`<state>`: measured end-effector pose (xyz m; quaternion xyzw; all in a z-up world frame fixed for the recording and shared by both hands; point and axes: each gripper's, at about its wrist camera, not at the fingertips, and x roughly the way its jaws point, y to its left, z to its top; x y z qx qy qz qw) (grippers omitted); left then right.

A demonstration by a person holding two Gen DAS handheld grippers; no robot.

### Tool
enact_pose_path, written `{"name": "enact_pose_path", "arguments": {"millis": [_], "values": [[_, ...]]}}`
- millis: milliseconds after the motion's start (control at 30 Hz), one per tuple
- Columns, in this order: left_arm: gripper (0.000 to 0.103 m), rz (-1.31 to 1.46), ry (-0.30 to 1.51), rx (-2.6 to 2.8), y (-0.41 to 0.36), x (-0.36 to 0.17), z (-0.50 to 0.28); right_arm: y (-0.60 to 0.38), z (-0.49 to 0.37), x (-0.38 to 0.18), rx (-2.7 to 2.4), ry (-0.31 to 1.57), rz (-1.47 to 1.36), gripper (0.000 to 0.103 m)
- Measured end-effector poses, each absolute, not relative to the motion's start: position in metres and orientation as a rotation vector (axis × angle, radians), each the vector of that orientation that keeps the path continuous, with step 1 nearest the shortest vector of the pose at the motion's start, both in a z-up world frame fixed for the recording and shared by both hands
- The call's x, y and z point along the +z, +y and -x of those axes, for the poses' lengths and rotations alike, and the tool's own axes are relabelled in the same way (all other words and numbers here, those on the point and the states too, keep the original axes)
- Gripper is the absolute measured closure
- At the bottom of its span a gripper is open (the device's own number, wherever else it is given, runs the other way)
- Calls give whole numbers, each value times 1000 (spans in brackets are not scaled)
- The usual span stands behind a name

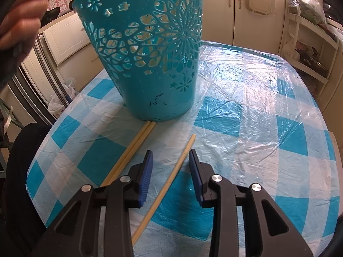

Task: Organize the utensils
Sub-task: 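Lift the chopstick with the left gripper and drop it into the basket, then lower the right gripper onto a loose chopstick and close on it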

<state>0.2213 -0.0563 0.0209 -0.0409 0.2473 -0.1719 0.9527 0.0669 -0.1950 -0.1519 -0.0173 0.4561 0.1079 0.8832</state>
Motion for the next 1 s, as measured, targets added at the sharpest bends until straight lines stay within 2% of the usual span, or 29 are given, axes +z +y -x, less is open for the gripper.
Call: {"name": "enact_pose_path", "arguments": {"millis": [167,267,333,367,433,533,567,600,667,800,1000], "values": [[96,85,536,-330,-46,10,-212,-196,-67,-152,231,950,20,68],[86,99,525,-297,-29,12,-198,-198,-65,-151,228,951,4,68],[74,116,512,-270,-15,14,-187,-198,-64,-151,217,951,0,68],[73,125,504,-255,-5,14,-180,-198,-63,-151,211,951,4,68],[63,140,491,-216,12,12,-168,-197,-63,-151,191,950,28,72],[55,170,506,-159,36,-3,-153,-193,-61,-151,157,944,96,80],[54,179,526,-148,43,-12,-150,-189,-60,-151,160,943,133,82],[54,186,553,-142,49,-21,-150,-187,-59,-151,175,947,147,89],[54,196,621,-126,56,-45,-152,-185,-59,-150,202,964,176,93],[54,190,705,-140,55,-84,-155,-192,-58,-148,255,1012,182,93],[54,145,772,-189,37,-114,-160,-199,-57,-146,236,1024,174,93]]}}
